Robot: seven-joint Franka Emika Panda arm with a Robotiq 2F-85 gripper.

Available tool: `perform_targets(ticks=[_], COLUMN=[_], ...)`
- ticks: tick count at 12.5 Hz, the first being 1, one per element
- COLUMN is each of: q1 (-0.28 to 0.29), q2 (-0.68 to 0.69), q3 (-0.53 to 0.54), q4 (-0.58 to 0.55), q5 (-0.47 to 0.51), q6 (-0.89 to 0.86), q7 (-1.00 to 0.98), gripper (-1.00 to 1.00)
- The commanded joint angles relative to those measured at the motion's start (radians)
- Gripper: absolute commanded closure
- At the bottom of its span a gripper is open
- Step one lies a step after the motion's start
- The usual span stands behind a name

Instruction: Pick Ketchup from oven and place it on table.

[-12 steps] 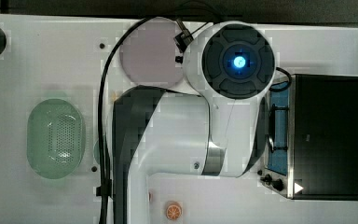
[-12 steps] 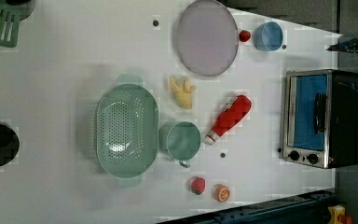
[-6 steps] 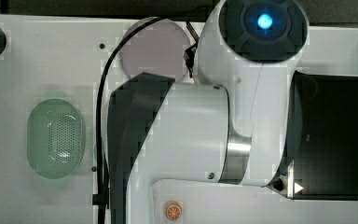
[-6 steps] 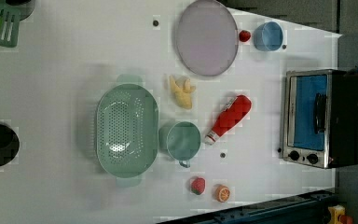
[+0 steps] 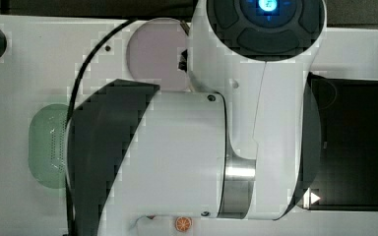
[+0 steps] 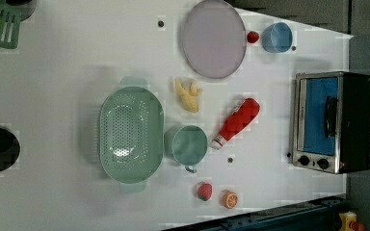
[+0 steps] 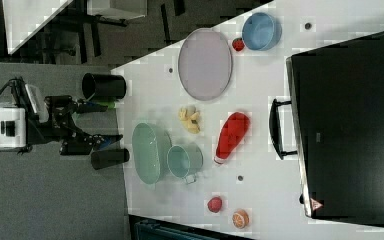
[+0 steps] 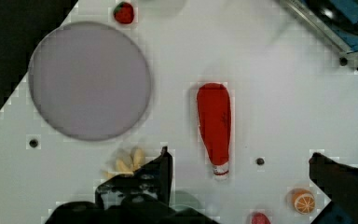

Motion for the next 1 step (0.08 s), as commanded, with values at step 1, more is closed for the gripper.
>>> perform_targets(ticks=[1], q1=[-0.027], q2=[0.007], q3=[0.009], q4=[-0.004], q5=[-0.023], q6=[-0.014], q7=[0.031], gripper=[-1.00])
